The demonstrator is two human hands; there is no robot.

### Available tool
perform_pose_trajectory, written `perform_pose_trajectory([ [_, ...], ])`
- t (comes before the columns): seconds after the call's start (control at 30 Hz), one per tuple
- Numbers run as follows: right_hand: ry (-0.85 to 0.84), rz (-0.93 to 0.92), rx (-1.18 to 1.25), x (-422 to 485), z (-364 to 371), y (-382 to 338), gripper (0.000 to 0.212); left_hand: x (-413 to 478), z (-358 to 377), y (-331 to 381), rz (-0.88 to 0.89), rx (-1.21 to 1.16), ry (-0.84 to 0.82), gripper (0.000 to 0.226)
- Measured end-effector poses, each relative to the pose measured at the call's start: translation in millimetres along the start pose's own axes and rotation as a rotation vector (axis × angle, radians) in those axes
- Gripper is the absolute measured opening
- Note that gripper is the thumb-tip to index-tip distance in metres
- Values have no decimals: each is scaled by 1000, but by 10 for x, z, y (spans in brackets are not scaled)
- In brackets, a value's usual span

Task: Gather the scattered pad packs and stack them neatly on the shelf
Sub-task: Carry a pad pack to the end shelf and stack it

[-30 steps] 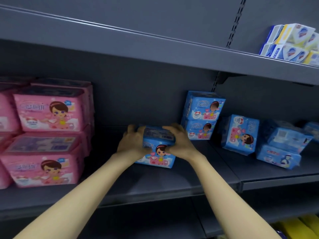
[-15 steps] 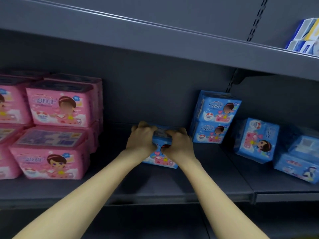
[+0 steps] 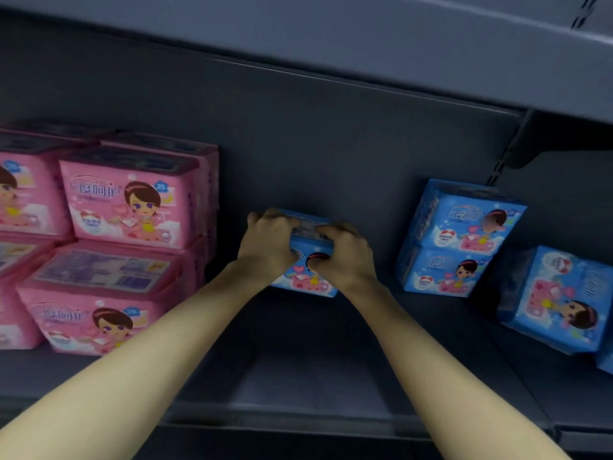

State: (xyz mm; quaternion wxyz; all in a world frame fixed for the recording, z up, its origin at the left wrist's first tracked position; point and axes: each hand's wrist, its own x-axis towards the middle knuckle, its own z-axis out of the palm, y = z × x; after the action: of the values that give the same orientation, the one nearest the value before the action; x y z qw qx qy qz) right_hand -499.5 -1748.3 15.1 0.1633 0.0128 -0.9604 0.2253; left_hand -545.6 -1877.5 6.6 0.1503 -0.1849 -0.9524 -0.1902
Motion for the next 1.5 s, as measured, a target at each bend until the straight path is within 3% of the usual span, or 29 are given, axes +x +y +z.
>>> perform_pose_trajectory([
  [0.67, 24, -18, -58, 523, 276, 308, 41, 447, 352, -72, -16, -48, 45, 53],
  [1.33, -53, 15, -124, 450, 418, 338, 53, 261, 375, 4, -73, 80, -63, 58],
  [1.5, -57, 54, -160, 383, 222, 288, 58, 258, 263, 128, -63, 211, -80, 57],
])
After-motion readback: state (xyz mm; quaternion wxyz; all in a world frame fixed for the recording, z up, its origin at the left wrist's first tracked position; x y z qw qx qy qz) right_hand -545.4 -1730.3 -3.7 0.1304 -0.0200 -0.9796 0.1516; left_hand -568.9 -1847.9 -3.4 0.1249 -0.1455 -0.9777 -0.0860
